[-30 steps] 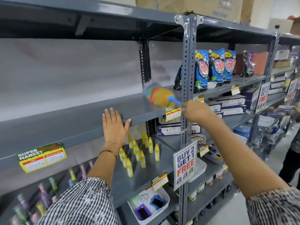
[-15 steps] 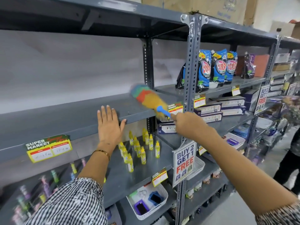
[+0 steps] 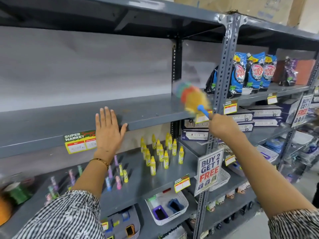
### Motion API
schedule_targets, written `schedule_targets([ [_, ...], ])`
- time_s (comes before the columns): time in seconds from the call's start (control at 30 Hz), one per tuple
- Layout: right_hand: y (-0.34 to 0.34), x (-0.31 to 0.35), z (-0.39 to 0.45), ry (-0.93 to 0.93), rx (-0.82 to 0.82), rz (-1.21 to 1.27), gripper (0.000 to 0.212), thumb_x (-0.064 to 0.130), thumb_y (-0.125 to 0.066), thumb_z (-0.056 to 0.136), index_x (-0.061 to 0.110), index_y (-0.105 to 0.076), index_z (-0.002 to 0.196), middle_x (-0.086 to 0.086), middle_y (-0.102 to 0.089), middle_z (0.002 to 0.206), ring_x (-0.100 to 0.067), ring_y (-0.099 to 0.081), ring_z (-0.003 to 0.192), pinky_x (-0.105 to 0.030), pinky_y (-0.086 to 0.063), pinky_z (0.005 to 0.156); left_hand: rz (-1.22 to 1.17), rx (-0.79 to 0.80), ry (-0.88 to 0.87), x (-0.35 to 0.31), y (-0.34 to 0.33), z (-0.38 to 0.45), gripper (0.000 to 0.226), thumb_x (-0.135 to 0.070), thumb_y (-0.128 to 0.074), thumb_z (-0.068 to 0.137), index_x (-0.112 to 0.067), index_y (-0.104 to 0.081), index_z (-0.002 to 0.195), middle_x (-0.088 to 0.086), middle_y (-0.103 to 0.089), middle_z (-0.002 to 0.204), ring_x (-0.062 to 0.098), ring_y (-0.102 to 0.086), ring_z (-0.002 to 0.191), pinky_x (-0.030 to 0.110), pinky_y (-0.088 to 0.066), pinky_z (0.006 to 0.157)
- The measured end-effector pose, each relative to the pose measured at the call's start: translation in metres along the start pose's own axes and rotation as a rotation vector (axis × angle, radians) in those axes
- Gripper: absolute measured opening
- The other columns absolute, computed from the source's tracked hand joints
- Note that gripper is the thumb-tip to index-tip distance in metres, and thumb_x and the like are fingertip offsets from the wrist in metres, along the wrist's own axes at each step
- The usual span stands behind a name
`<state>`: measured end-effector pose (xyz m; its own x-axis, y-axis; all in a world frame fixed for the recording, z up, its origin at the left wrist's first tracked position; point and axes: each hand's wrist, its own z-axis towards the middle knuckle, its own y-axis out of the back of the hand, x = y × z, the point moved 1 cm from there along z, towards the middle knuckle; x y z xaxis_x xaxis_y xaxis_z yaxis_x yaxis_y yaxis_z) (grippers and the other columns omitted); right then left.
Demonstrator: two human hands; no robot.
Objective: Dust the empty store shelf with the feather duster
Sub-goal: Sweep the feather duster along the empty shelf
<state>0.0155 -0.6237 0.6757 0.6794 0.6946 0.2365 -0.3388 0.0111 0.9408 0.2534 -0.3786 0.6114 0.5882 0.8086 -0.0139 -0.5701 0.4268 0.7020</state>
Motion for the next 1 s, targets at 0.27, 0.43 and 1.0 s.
schedule_targets([
  [0.27,-0.011,0.078,-0.028,0.197,0.038,-0.084,0.037,0.003,-0.035,0.091,0.005,-0.054,0.123,-0.006,-0.051,0.068,-0.028,-0.052,0.070,-0.031,-0.035,0.052,0.031,0.044,-0.003,0.000,0.003,-0.004,0.072,-0.045,-0.038,0.094,0.006,-0.018,0.141,0.029,-0.018,0.151,0.041,-0.007,0.141,0.049,-0.001,0.116],
  [0.43,-0.012,0.127,-0.067,0.362,0.076,-0.052,0.043,0.003,-0.034,0.092,0.007,-0.049,0.132,-0.015,-0.065,0.105,-0.033,-0.061,0.092,-0.035,-0.039,0.066,-0.006,0.007,0.043,0.012,0.010,-0.010,0.079,-0.052,-0.040,0.091,0.007,-0.022,0.140,0.028,-0.022,0.150,0.041,-0.009,0.141,0.051,0.001,0.115],
  [1.0,0.027,0.133,-0.050,0.453,0.116,0.338,0.041,0.023,-0.038,0.098,0.034,-0.045,0.138,-0.005,-0.066,0.099,-0.019,-0.053,0.061,-0.028,-0.040,0.048,-0.006,0.048,0.126,0.059,0.020,-0.037,0.100,-0.072,-0.011,0.081,0.009,-0.029,0.136,0.031,-0.030,0.146,0.043,-0.019,0.138,0.053,-0.009,0.115],
])
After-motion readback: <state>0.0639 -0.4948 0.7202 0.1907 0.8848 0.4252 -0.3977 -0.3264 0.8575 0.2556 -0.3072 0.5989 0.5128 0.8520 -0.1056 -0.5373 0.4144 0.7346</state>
